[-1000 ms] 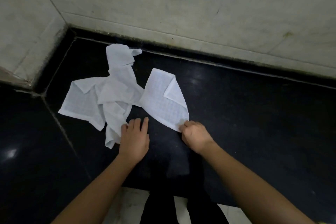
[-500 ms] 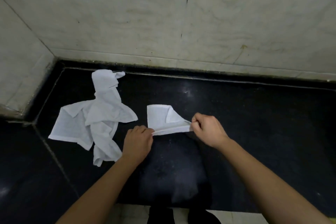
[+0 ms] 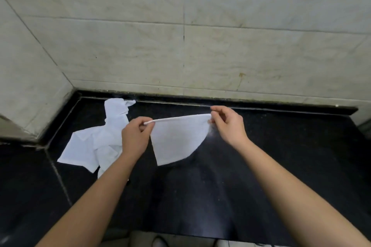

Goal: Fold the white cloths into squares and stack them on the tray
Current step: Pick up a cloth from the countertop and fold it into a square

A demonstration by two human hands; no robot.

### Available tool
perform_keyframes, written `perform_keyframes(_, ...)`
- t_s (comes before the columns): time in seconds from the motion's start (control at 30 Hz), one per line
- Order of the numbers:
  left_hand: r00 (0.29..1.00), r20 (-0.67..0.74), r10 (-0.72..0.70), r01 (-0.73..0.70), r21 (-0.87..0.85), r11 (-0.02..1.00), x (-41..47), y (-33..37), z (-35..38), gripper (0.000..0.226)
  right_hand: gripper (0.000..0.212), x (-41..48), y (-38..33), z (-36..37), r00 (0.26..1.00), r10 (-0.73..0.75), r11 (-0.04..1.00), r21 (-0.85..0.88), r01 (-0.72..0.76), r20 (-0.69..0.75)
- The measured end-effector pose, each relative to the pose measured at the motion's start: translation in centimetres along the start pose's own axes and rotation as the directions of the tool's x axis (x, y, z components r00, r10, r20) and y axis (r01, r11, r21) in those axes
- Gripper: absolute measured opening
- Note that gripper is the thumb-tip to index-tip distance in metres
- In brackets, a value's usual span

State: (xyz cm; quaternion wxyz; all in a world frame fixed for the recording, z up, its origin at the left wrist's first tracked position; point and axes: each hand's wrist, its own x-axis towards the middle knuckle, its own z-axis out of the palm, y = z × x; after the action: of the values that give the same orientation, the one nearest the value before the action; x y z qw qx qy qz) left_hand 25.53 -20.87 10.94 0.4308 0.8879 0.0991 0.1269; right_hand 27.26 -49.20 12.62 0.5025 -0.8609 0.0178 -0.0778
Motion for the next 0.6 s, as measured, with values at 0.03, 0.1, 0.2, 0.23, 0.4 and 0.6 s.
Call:
perform_keyframes(0.03, 0.999, -0.037, 0.012, -0.012, -0.014, 1.0, 0.1, 0.5, 0.0, 0.004, 0.017, 0.1, -0.3, -0.3, 0.999, -0.015, 1.0, 0.021, 0.016, -0.028)
perform_keyframes(0.1, 0.995, -0.098, 0.036, -0.041, -0.04, 0.998, -0.1, 1.4, 0.0, 0.006, 0.017, 0.0, -0.7, -0.8, 0.996, -0.05, 0.998, 0.019, 0.052, -0.073)
perform_keyframes(0.2, 0.987, -0.114, 0.112, -0.112, 0.003, 0.994, -1.6, 1.3, 0.1, 0.007, 0.022, -1.4, -0.1, -1.0, 0.997, -0.053, 0.999, -0.004, 0.053, -0.05)
perform_keyframes(0.23, 0.985, -0.099, 0.139, -0.136, 0.033, 0.99, -2.4, 0.8, 0.3, 0.008, 0.026, -2.1, 0.5, -1.0, 0.999, -0.044, 0.999, -0.013, 0.044, -0.011)
perform_keyframes(0.4, 0.951, 0.168, 0.258, -0.297, 0.279, 0.913, -7.3, -5.3, 2.6, 0.013, 0.035, -6.1, 6.6, 0.5, 0.962, -0.01, 0.937, -0.335, 0.105, 0.272)
perform_keyframes(0.6, 0.852, 0.51, 0.123, -0.4, 0.48, 0.781, -14.9, -12.1, 4.7, 0.026, 0.028, -12.0, 12.4, 2.5, 0.683, 0.334, 0.754, -0.619, 0.22, 0.649)
